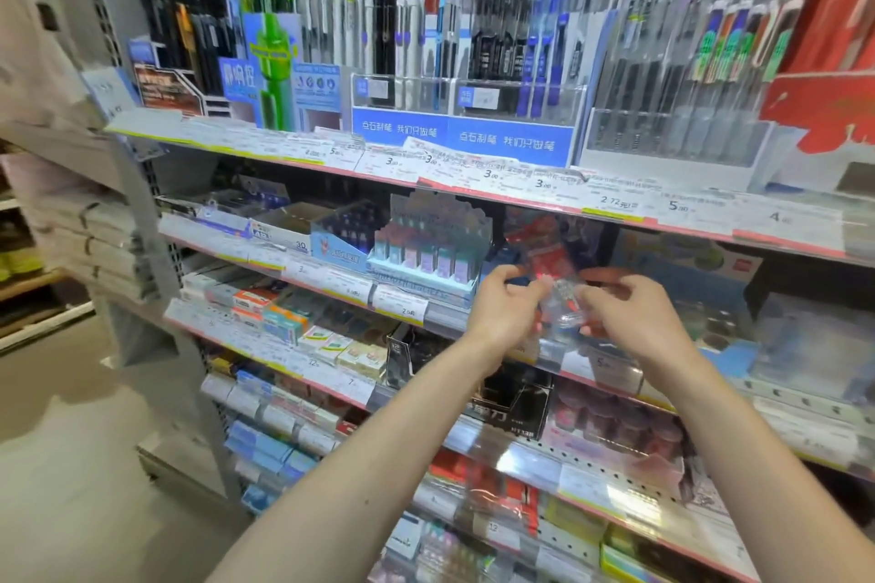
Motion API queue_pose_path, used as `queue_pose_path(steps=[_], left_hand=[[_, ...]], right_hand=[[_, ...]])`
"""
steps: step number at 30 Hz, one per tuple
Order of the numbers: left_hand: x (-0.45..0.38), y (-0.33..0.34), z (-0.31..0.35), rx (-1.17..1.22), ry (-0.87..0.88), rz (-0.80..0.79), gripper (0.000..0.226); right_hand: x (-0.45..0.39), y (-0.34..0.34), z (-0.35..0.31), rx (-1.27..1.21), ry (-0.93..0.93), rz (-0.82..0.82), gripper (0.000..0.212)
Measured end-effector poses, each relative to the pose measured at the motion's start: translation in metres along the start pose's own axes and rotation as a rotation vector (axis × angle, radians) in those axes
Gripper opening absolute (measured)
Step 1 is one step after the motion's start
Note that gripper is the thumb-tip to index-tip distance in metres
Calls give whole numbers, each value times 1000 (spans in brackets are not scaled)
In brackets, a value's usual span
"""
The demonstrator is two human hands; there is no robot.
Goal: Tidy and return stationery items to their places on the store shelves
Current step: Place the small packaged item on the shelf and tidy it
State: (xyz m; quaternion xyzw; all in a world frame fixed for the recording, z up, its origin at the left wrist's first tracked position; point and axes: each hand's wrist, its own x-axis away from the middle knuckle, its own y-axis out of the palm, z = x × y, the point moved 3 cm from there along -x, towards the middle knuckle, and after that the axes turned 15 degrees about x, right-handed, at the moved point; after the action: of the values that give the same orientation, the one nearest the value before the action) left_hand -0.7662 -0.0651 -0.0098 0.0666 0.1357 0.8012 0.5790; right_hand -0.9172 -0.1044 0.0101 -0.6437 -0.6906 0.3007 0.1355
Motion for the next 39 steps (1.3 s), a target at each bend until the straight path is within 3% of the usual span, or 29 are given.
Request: queue_pose_path(steps=[11,18,31,39], left_hand=[[14,-23,-9,54,94,-46,29],[42,4,-17,9,171,-74,25],[107,209,-72,21,211,-179,27],[126,292,-95,52,80,-363,49]], right_hand=[[23,27,4,-71,-36,51,11],[46,-1,24,-84,-27,51,8],[93,-190,139,-137,9,176,13],[104,-257,193,-60,54,304,18]])
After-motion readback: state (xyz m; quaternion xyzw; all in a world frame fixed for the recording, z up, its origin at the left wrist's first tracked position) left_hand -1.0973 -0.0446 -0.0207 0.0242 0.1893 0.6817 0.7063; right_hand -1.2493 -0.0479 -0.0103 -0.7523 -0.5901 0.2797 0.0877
